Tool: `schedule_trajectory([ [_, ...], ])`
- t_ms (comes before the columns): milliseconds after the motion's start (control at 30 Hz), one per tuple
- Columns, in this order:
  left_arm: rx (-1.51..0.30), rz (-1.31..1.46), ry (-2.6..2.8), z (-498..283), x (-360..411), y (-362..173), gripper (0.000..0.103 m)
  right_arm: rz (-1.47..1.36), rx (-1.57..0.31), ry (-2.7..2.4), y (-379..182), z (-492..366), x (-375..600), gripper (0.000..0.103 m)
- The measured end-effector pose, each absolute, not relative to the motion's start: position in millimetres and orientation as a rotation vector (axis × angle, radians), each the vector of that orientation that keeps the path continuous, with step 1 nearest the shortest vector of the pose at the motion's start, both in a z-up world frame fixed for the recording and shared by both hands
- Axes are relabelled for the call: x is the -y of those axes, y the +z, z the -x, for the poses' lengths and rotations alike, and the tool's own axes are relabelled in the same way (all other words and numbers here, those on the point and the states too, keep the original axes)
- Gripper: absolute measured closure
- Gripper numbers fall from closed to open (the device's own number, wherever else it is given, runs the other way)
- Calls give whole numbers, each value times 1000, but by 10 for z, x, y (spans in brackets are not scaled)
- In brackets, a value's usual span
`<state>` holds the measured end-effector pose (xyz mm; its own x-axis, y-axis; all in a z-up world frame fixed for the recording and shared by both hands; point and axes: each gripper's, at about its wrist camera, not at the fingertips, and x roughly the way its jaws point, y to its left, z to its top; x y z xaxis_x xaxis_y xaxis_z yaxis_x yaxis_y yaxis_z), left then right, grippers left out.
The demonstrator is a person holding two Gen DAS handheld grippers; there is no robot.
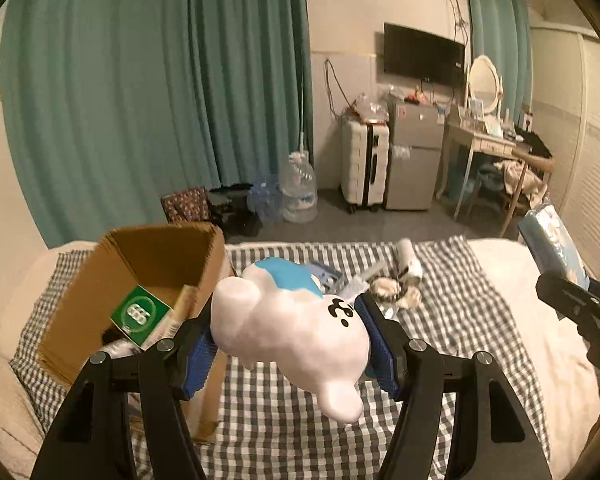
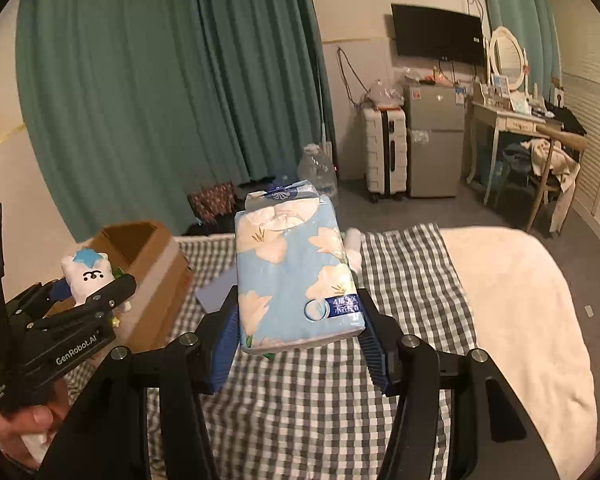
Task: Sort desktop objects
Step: 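Lift the plush toy and tissue pack and carry them over the cardboard box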
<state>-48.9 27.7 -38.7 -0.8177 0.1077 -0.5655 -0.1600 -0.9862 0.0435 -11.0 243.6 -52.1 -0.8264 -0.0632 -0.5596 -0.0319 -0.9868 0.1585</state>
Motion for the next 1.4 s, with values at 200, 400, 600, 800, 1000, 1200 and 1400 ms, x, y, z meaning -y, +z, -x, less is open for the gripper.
schedule_trajectory([
  [200, -165, 782, 2896, 300, -131, -49, 36, -823, 219, -2996, -132, -49, -2248, 49],
  [400, -245, 720, 2906, 243, -3, 105, 36, -772, 166, -3020, 108, -154, -2102, 49],
  [600, -210, 686, 2922, 292, 190, 251, 36, -789, 117, -3029, 192, -181, -1990, 49],
  [800, -199, 685, 2931, 345, 451, 292, 36, -758, 113, -3017, 264, -179, -1822, 49],
  [1000, -259, 700, 2944, 381, 621, 146, 36, -721, 176, -2983, 207, -62, -1601, 49],
  [1200, -285, 685, 2947, 476, 924, 103, 36, -751, 150, -2934, 75, 40, -1281, 49],
  [1400, -213, 695, 2982, 585, 1280, 81, 36, -764, 118, -2892, -24, 179, -966, 49],
])
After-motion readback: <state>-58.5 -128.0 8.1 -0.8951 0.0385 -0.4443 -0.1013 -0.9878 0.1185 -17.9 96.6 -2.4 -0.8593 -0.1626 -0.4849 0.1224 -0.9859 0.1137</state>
